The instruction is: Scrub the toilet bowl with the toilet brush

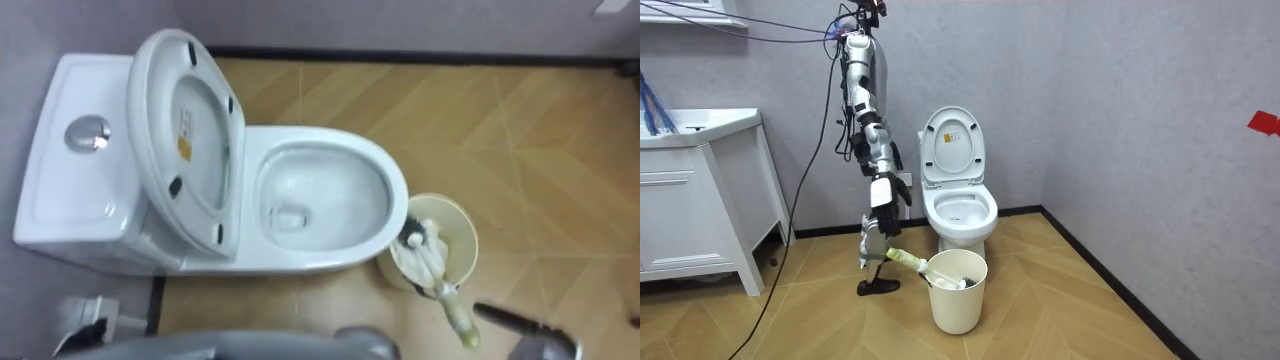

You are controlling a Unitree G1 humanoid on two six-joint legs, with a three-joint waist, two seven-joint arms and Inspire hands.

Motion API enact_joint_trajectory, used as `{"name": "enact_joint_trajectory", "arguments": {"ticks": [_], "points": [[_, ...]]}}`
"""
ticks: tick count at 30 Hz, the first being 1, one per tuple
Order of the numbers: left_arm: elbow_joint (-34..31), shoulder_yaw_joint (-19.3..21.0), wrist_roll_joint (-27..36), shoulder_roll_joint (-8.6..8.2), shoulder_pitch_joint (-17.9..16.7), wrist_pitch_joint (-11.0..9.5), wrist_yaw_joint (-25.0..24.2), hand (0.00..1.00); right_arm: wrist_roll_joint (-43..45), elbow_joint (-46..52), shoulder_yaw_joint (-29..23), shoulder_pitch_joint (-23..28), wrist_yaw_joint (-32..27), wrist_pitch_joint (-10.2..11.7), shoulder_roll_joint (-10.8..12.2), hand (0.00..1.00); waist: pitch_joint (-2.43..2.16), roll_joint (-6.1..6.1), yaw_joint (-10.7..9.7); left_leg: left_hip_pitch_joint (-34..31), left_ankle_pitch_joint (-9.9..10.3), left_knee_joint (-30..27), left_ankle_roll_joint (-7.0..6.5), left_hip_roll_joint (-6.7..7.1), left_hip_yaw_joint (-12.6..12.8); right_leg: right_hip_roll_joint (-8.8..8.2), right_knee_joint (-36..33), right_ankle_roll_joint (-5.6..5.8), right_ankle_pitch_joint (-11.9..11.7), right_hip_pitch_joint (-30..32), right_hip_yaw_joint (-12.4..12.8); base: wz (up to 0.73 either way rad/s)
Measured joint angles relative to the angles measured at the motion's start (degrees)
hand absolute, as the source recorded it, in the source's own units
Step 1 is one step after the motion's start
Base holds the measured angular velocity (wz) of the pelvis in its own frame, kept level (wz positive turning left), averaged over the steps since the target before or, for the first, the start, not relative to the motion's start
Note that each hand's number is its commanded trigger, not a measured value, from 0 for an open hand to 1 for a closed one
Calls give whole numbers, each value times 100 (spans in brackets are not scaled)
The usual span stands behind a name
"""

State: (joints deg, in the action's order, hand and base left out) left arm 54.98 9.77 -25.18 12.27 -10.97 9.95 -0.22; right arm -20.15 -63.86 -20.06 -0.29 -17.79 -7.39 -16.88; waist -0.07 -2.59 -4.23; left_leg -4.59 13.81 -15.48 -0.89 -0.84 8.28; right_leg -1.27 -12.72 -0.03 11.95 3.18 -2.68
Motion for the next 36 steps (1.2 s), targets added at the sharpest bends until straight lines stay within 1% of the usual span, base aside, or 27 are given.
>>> {"name": "enact_joint_trajectory", "arguments": {"ticks": [1, 3, 4, 5, 6, 7, 9, 10, 12, 13, 14, 15, 16, 18, 19, 21, 23, 25, 26, 27, 29, 30, 31, 34, 36], "points": [[0, -12, 0, -4, 22, -17, 0, 0, 12, -5, 45, -38, -7, 30, -18, 0, 5, 12, 7, -60, 0, -31, 0, -7, -14, 4, 1, -1, -14, 38, -16, 13], [5, -156, 0, 3, 161, -84, 0, 0, 78, -26, 287, -209, -34, 138, -34, 0, 9, 106, 46, -320, 0, -126, -2, -39, -70, 31, -6, -16, -69, 239, -92, 11], [9, -203, -2, 2, 206, -101, 0, 0, 102, -29, 350, -230, -28, 161, -33, 0, -2, 131, 72, -405, 0, -162, -2, -48, -73, 34, -20, -22, -73, 310, -111, 5], [8, -335, 4, 7, 280, -140, 1, 0, 177, -47, 482, -294, -29, 181, -41, 0, 7, 179, 126, -564, -1, -233, -3, -59, -96, 36, -96, -30, -79, 439, -160, 7], [11, -521, 66, 20, 410, -182, 3, 0, 254, -70, 676, -360, -35, 183, -52, 0, 27, 220, 159, -707, -14, -293, -19, -60, -152, 26, -237, -35, -77, 604, -232, 11], [19, -597, 93, 22, 433, -199, 4, 0, 289, -103, 770, -403, -35, 187, -53, 0, 28, 236, 161, -782, -20, -335, -24, -59, -197, 19, -301, -41, -73, 679, -266, 16], [60, -805, 137, 24, 595, -372, 53, 0, 303, -389, 1030, -691, -33, 199, -55, 0, 53, 209, 171, -1002, -51, -446, -34, -45, -234, -35, -555, -64, -33, 958, -390, 9], [64, -858, 209, 26, 632, -416, 80, 0, 301, -428, 1060, -756, -36, 210, -59, 0, 47, 221, 191, -1083, -52, -494, -36, -45, -234, -45, -623, -66, -27, 1047, -397, 0], [77, -951, 510, 24, 830, -536, 175, 0, 331, -511, 1209, -1007, -106, 268, -81, 0, 86, 175, 263, -1537, -47, -797, -45, -46, -250, -75, -846, -78, 30, 1456, -414, 0], [84, -988, 568, 28, 900, -545, 206, 0, 349, -529, 1225, -1054, -116, 288, -81, 0, 96, 167, 276, -1657, -47, -862, -46, -47, -254, -75, -915, -80, 33, 1576, -410, 6], [83, -1065, 596, 47, 1028, -546, 239, 0, 349, -589, 1246, -1154, -146, 325, -82, 0, 126, 129, 306, -1884, -49, -1000, -54, -45, -260, -94, -1052, -84, 61, 1813, -409, 7], [76, -1120, 619, 61, 1099, -565, 276, 0, 348, -700, 1274, -1276, -155, 372, -86, 0, 140, 113, 324, -2090, -51, -1119, -73, -45, -262, -113, -1206, -85, 83, 2031, -413, 6], [76, -1161, 664, 62, 1128, -572, 304, 0, 349, -749, 1302, -1338, -156, 379, -96, 0, 141, 116, 325, -2196, -47, -1180, -83, -45, -273, -117, -1257, -83, 88, 2127, -412, 6], [72, -1351, 891, 78, 1298, -578, 391, 0, 364, -765, 1593, -1425, -161, 381, -148, 0, 148, 106, 370, -2541, -66, -1295, -121, -31, -263, -179, -1553, -70, 123, 2536, -387, 2], [71, -1395, 923, 77, 1330, -580, 398, 0, 378, -765, 1652, -1431, -162, 382, -167, 0, 149, 109, 391, -2632, -63, -1346, -131, -20, -280, -199, -1638, -66, 142, 2637, -385, 3], [53, -1534, 996, 89, 1511, -581, 481, 0, 504, -760, 1823, -1437, -179, 375, -211, 0, 151, 109, 461, -3033, -54, -1572, -157, 18, -300, -273, -1958, -70, 210, 3069, -399, 9], [39, -1573, 1004, 116, 1598, -594, 536, 0, 602, -779, 1886, -1521, -188, 376, -227, 0, 155, 115, 469, -3362, -47, -1750, -169, 59, -325, -299, -2163, -80, 238, 3401, -409, 9], [7, -1696, 1106, 158, 1724, -635, 667, 0, 630, -796, 1905, -1602, -209, 376, -288, 0, 166, 118, 473, -3649, -50, -1901, -182, 67, -335, -347, -2370, -86, 270, 3699, -424, 10], [-2, -1812, 1202, 192, 1827, -657, 746, 0, 624, -798, 2025, -1617, -225, 376, -369, 0, 175, 128, 478, -3837, -52, -1994, -194, 65, -331, -374, -2497, -85, 289, 3901, -413, 5], [-28, -1836, 1217, 206, 1893, -676, 812, 0, 628, -791, 2123, -1681, -229, 377, -444, 0, 190, 152, 486, -4013, -45, -2096, -207, 64, -332, -379, -2592, -87, 297, 4076, -401, 0], [-114, -1908, 1215, 228, 1995, -704, 896, 0, 628, -798, 2204, -1781, -228, 398, -566, 0, 233, 212, 488, -4250, -33, -2238, -224, 61, -331, -387, -2709, -94, 302, 4292, -413, 0], [-224, -1910, 1217, 247, 2042, -735, 942, 0, 650, -786, 2225, -1805, -228, 420, -602, 0, 236, 218, 490, -4398, -34, -2301, -226, 58, -336, -390, -2784, -96, 306, 4439, -398, 0], [-269, -1912, 1216, 256, 2045, -755, 989, 0, 660, -775, 2229, -1827, -228, 426, -609, 0, 238, 218, 491, -4479, -32, -2348, -228, 59, -341, -392, -2835, -99, 317, 4520, -394, 5], [-453, -1981, 1219, 269, 2238, -793, 1146, 0, 722, -786, 2390, -1962, -220, 422, -618, 0, 243, 227, 536, -4906, -28, -2554, -231, 29, -370, -401, -3039, -119, 348, 4927, -421, 7], [-583, -2124, 1212, 267, 2354, -801, 1252, 0, 796, -816, 2448, -2017, -203, 430, -635, 0, 271, 265, 550, -5129, -28, -2641, -234, 35, -352, -467, -3151, -148, 365, 5143, -486, 6]]}}
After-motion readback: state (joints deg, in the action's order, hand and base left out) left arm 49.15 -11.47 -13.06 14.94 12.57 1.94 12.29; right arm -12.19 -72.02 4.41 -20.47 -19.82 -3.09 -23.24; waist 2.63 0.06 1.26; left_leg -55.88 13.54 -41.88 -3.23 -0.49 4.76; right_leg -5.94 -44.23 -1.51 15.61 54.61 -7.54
